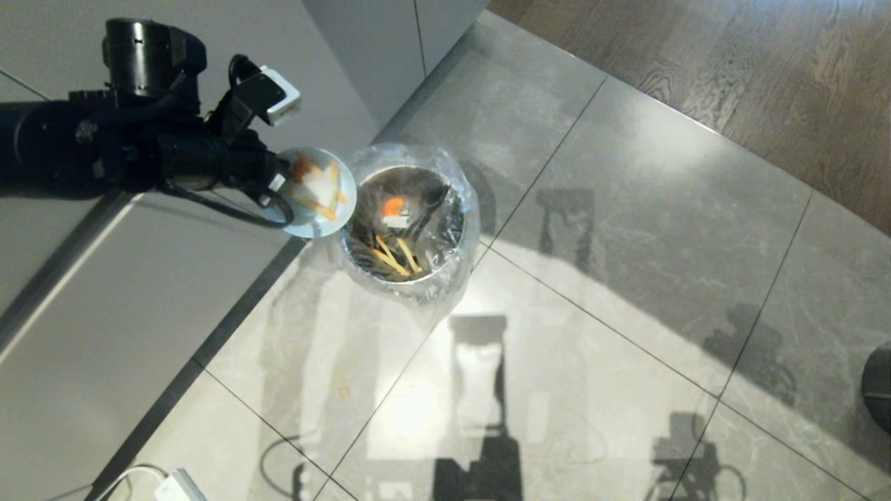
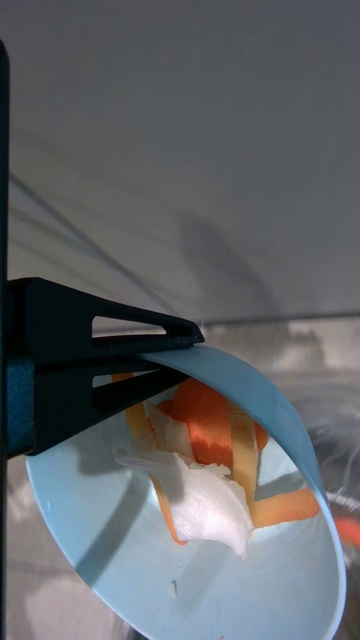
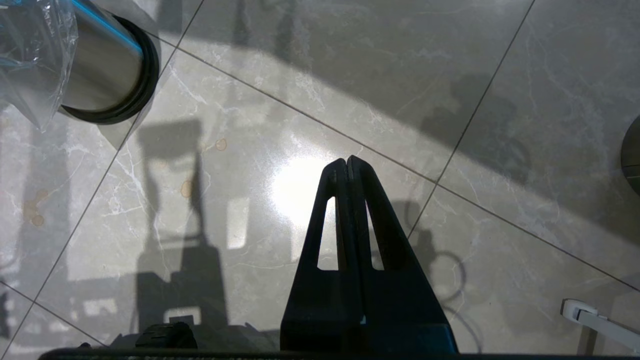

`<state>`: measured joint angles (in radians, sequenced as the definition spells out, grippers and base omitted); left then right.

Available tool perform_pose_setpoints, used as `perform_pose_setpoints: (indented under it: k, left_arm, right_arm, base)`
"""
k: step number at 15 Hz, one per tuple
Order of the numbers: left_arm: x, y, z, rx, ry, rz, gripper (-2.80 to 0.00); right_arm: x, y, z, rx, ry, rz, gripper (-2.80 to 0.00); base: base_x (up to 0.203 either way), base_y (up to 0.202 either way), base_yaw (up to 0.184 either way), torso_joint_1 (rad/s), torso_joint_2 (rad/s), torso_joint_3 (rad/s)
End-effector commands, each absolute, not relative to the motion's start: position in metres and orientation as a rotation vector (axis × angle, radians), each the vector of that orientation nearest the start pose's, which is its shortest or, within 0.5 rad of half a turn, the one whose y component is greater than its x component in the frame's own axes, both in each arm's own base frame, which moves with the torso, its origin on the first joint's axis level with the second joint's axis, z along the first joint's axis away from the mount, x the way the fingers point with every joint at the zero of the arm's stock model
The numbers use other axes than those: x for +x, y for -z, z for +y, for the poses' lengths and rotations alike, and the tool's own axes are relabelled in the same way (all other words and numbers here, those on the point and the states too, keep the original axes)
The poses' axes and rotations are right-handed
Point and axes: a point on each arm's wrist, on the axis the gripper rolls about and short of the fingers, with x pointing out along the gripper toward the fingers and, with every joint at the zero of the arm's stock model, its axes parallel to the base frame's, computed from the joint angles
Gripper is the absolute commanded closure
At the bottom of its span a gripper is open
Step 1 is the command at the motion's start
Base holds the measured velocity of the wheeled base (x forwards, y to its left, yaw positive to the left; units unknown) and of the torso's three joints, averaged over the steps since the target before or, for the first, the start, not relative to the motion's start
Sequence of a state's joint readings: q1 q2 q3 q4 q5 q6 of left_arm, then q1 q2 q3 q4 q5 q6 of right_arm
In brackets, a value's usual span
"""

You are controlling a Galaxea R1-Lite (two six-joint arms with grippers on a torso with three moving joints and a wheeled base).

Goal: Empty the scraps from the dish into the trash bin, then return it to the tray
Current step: Pour the leftover food from the bowl into the trash can

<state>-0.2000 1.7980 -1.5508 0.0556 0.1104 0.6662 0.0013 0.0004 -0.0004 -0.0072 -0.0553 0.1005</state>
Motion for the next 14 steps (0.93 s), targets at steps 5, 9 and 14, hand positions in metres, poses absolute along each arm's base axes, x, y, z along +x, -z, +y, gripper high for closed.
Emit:
perform_pose_setpoints:
  k: [5,9,14]
  left_arm:
    - [0.351,-0.314,-0.1,0.818,0.096,0.195,0.0]
    - [0.337,-0.323,-0.111,0.859,0.127,0.154,0.0]
    - [0.321,-0.32,-0.149,1.025,0.103,0.164,0.0]
  right_arm:
    - [-0.023,-0.076,-0.001,0.101,0.055,-0.01,0.0]
    - [-0.023,-0.076,-0.001,0.101,0.055,-0.011,0.0]
    - [-0.023,-0.076,-0.001,0.101,0.053,-0.01,0.0]
  base:
    - [0.0,0.0,0.0,0.0,0.0,0.0]
    - [0.0,0.0,0.0,0.0,0.0,0.0]
    - [0.0,0.0,0.0,0.0,0.0,0.0]
